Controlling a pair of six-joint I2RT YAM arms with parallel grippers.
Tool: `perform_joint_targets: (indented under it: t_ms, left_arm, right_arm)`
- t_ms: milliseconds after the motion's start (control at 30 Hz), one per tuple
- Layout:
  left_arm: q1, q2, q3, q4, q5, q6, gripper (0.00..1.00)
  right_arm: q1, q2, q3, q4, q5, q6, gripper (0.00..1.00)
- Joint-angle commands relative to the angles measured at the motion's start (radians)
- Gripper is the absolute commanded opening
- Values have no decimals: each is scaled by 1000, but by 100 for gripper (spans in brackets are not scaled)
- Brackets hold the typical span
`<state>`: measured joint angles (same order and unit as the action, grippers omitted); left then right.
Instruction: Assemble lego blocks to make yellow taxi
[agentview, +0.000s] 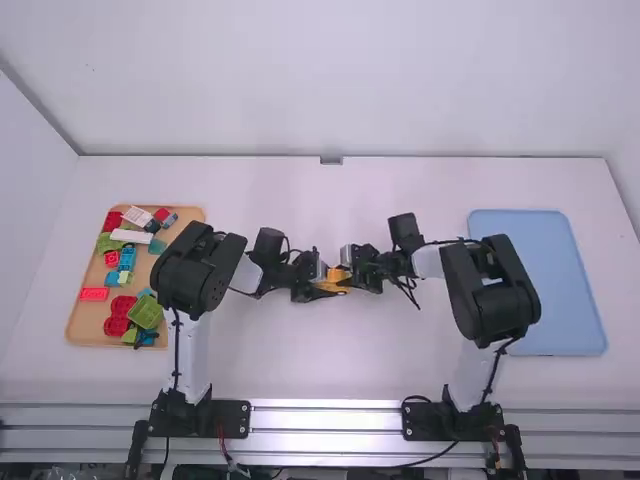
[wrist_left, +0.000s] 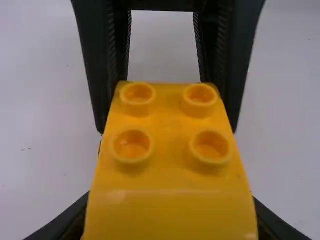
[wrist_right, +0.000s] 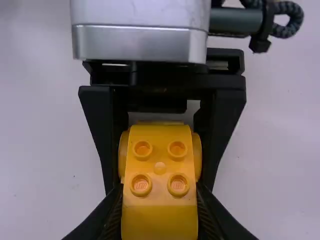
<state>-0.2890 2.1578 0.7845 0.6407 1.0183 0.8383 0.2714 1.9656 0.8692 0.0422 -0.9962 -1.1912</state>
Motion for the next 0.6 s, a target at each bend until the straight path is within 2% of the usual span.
perform_joint_targets:
  t_ms: [0,400,567]
  left_arm:
    - [-5,20,-13,-32,-6,-4,20]
    - [-5,20,13,-84,-9,-3,19]
    - [-10,20,13,-87,-9,-3,19]
  right_arm:
    - [-5,6,16,-6,32,20,22]
    - [74,6,15,-33,259,69,22]
    - [82,6,15,-85,324,36,23]
